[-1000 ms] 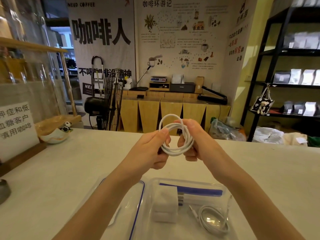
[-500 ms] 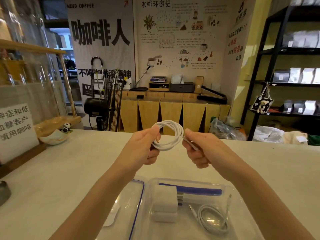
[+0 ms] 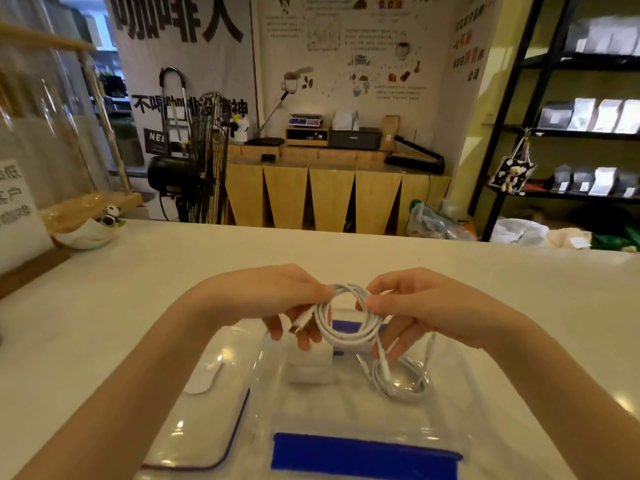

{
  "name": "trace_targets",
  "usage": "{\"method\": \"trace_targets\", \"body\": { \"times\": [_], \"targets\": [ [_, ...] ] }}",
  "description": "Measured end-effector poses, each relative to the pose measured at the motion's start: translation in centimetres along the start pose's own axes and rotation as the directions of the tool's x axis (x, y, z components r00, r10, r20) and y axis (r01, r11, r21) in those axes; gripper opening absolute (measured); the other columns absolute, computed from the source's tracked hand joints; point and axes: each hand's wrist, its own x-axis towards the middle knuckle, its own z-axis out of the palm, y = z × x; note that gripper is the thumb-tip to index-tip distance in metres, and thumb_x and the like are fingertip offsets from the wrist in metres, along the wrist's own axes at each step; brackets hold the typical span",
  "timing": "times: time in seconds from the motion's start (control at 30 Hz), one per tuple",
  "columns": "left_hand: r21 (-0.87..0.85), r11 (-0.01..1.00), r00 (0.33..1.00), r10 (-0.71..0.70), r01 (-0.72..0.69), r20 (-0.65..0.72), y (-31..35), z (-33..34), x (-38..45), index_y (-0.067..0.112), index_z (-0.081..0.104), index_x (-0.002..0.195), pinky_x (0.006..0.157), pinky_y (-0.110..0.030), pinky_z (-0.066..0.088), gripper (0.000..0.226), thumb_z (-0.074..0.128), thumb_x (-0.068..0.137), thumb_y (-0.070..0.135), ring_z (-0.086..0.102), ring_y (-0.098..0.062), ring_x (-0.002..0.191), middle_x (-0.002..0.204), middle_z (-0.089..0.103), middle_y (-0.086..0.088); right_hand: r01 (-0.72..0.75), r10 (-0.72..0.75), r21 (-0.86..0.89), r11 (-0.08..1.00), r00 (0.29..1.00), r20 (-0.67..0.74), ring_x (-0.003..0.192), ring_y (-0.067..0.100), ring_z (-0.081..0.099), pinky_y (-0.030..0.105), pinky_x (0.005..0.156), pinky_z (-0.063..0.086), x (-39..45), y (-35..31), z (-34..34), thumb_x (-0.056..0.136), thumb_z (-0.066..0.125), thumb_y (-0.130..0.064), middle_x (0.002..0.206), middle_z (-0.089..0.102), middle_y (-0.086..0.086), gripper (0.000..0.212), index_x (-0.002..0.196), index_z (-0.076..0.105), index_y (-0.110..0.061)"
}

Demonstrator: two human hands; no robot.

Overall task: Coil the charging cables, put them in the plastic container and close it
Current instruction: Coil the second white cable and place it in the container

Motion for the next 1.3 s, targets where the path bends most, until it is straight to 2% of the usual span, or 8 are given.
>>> {"method": "trace_targets", "body": {
  "times": [0.17,0.37,0.53,0.67,0.8,0.93,1.1,1.3],
  "targets": [
    [0.159,0.987,1.000,0.006,-0.008,0.010,-0.4,2.0,0.9,0.009,0.065,0.095,0.058,-0.020,0.052,0.022,0.052,0.088,0.026,0.061,-0.009,0.067,0.081,0.068,-0.003,-0.067,0.068,-0.065,0.996,0.997,0.024,0.074,0.023,0.072,0.023,0.056,0.057,-0.4,2.0,0.3,0.081,0.064,-0.022,0.087,0.075,0.007,0.017,0.096,0.064,-0.013],
    [0.215,0.977,1.000,0.004,0.000,-0.021,-1.0,3.5,1.0,0.011,0.067,0.090,0.055,-0.017,0.054,0.013,0.064,0.081,0.020,0.067,-0.008,0.064,0.077,0.071,-0.002,-0.044,0.046,-0.236,0.971,0.999,0.005,0.070,0.012,0.069,0.020,0.062,0.056,-0.2,3.0,0.7,0.079,0.066,-0.025,0.082,0.074,0.004,0.016,0.093,0.067,-0.016],
    [0.253,0.965,0.998,-0.062,0.068,-0.029,-1.7,4.7,1.0,0.003,0.068,0.089,0.057,-0.019,0.055,0.021,0.060,0.084,0.021,0.068,-0.013,0.064,0.081,0.074,-0.011,-0.068,0.079,-0.373,0.925,0.997,0.013,0.067,0.011,0.068,0.023,0.059,0.057,0.5,3.2,1.5,0.079,0.067,-0.022,0.075,0.073,0.000,0.020,0.097,0.063,-0.014],
    [0.421,0.901,0.995,-0.090,0.102,-0.049,-2.0,5.9,1.1,0.001,0.065,0.080,0.059,-0.022,0.051,0.031,0.049,0.090,0.025,0.061,-0.013,0.057,0.070,0.067,-0.008,-0.081,0.093,-0.447,0.891,0.996,0.004,0.059,0.013,0.064,0.022,0.051,0.054,1.0,3.4,2.7,0.077,0.069,-0.018,0.071,0.070,0.005,0.017,0.089,0.063,-0.009],
    [0.552,0.824,0.990,-0.070,0.126,-0.122,-1.8,6.7,1.1,0.005,0.063,0.080,0.068,-0.028,0.045,0.030,0.043,0.092,0.024,0.051,-0.014,0.061,0.066,0.056,-0.003,-0.038,-0.032,-0.663,0.748,0.995,-0.094,0.060,0.005,0.048,0.020,0.055,0.042,1.3,3.5,3.2,0.073,0.071,-0.031,0.065,0.051,-0.013,0.023,0.092,0.070,-0.017],
    [0.654,0.745,0.985,-0.028,0.133,-0.169,-2.1,6.8,1.3,0.006,0.064,0.091,0.071,-0.027,0.042,0.032,0.043,0.092,0.030,0.044,-0.010,0.058,0.061,0.048,0.003,-0.046,-0.042,-0.695,0.717,0.993,-0.109,0.059,0.005,0.045,0.020,0.056,0.041,1.3,3.4,3.2,0.073,0.071,-0.034,0.064,0.047,-0.016,0.025,0.093,0.072,-0.019],
    [0.639,0.757,0.983,-0.019,0.135,-0.185,-2.5,7.1,1.6,0.007,0.062,0.084,0.054,-0.020,0.033,0.031,0.046,0.090,0.033,0.037,-0.006,0.052,0.056,0.044,0.004,-0.074,-0.015,-0.707,0.704,0.993,-0.119,0.062,0.009,0.051,0.028,0.070,0.051,1.4,3.8,3.2,0.072,0.072,-0.034,0.073,0.059,-0.008,0.028,0.095,0.072,-0.018],
    [0.645,0.744,0.967,-0.008,0.175,-0.253,-2.7,7.8,1.8,0.013,0.052,0.072,0.064,-0.026,0.038,0.028,0.049,0.089,0.035,0.045,-0.014,0.063,0.057,0.042,0.004,-0.037,-0.047,-0.700,0.713,0.994,-0.100,0.058,0.006,0.044,0.024,0.061,0.041,1.4,4.1,3.6,0.071,0.073,-0.029,0.064,0.045,-0.013,0.030,0.099,0.068,-0.021]
  ]
}}
